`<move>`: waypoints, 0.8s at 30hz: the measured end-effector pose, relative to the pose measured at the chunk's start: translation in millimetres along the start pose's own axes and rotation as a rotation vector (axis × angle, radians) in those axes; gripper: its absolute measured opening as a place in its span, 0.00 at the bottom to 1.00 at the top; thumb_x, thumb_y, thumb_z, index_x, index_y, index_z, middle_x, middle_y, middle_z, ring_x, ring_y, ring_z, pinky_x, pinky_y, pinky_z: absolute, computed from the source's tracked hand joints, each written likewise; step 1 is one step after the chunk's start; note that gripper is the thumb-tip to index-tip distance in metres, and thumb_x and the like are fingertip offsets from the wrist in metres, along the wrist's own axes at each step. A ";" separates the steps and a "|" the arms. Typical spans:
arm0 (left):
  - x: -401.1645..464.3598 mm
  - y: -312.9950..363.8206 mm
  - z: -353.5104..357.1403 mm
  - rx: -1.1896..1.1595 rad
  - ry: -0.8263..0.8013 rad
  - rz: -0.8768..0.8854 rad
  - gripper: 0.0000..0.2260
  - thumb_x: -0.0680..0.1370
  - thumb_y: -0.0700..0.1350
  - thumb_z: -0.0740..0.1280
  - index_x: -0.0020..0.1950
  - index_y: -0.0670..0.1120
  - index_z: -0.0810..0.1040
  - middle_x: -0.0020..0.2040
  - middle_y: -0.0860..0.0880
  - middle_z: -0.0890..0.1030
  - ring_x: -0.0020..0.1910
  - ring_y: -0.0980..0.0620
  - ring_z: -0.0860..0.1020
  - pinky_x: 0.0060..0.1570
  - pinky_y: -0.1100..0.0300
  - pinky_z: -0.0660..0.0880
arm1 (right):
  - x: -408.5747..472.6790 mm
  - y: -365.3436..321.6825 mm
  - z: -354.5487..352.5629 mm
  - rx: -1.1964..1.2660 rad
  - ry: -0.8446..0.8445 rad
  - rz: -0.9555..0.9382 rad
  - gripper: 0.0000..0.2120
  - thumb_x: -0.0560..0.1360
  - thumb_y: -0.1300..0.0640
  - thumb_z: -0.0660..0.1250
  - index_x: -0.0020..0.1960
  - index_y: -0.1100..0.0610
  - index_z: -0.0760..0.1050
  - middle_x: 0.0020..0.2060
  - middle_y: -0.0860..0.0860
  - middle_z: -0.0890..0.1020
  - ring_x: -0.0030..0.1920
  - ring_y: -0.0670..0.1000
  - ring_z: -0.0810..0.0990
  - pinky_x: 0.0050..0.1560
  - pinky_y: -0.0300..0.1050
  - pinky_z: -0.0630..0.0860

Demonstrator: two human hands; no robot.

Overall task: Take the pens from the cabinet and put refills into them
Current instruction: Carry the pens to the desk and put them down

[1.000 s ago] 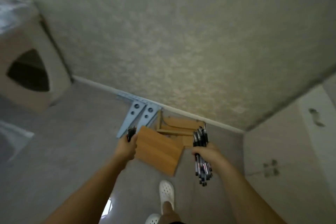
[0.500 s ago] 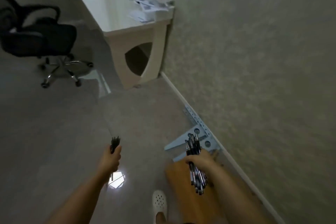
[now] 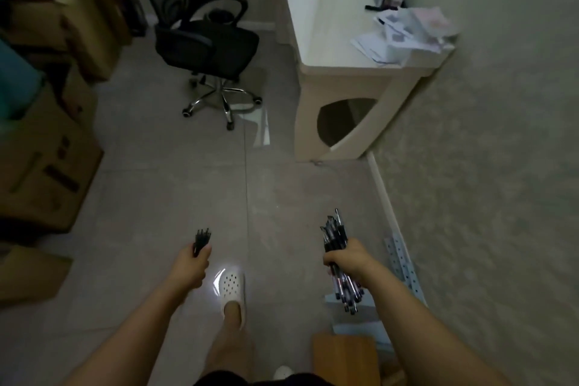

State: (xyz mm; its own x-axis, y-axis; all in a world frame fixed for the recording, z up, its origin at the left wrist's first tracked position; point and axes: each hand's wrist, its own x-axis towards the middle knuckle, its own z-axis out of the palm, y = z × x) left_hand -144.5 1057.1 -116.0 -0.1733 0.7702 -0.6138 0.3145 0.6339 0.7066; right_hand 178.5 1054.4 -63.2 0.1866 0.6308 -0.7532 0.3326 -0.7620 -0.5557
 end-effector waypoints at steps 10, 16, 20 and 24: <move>132.9 99.8 -75.6 -0.032 -0.041 -0.013 0.04 0.82 0.46 0.58 0.50 0.47 0.69 0.33 0.46 0.69 0.27 0.53 0.65 0.25 0.61 0.63 | 91.7 -152.5 17.4 0.035 0.027 0.020 0.06 0.71 0.73 0.67 0.45 0.66 0.71 0.31 0.59 0.75 0.25 0.53 0.76 0.24 0.41 0.75; 201.6 165.2 -93.3 -0.062 -0.021 -0.040 0.04 0.83 0.45 0.57 0.50 0.45 0.68 0.32 0.46 0.66 0.26 0.52 0.61 0.27 0.61 0.60 | 156.8 -234.2 20.3 -0.010 -0.006 0.012 0.06 0.71 0.72 0.68 0.45 0.67 0.72 0.31 0.59 0.76 0.21 0.50 0.77 0.22 0.38 0.74; 258.5 203.9 -84.6 -0.060 -0.013 -0.086 0.05 0.83 0.45 0.57 0.53 0.43 0.69 0.32 0.46 0.66 0.26 0.52 0.62 0.26 0.61 0.60 | 217.5 -285.1 14.7 -0.040 -0.049 0.013 0.09 0.70 0.70 0.69 0.49 0.67 0.73 0.36 0.61 0.78 0.31 0.56 0.80 0.34 0.47 0.80; 301.8 245.4 -72.9 -0.095 0.006 -0.103 0.07 0.83 0.45 0.57 0.56 0.42 0.69 0.31 0.47 0.66 0.26 0.53 0.61 0.26 0.61 0.59 | 263.8 -334.4 3.8 -0.055 -0.113 -0.003 0.14 0.71 0.71 0.69 0.55 0.68 0.71 0.42 0.63 0.78 0.35 0.57 0.80 0.39 0.52 0.81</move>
State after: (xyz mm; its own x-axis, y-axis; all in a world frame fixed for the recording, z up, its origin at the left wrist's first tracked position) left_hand -187.7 1450.2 -102.1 -0.2058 0.7007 -0.6832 0.2051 0.7135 0.6700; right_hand 113.0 1475.0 -77.4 0.0814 0.6105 -0.7879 0.3835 -0.7488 -0.5406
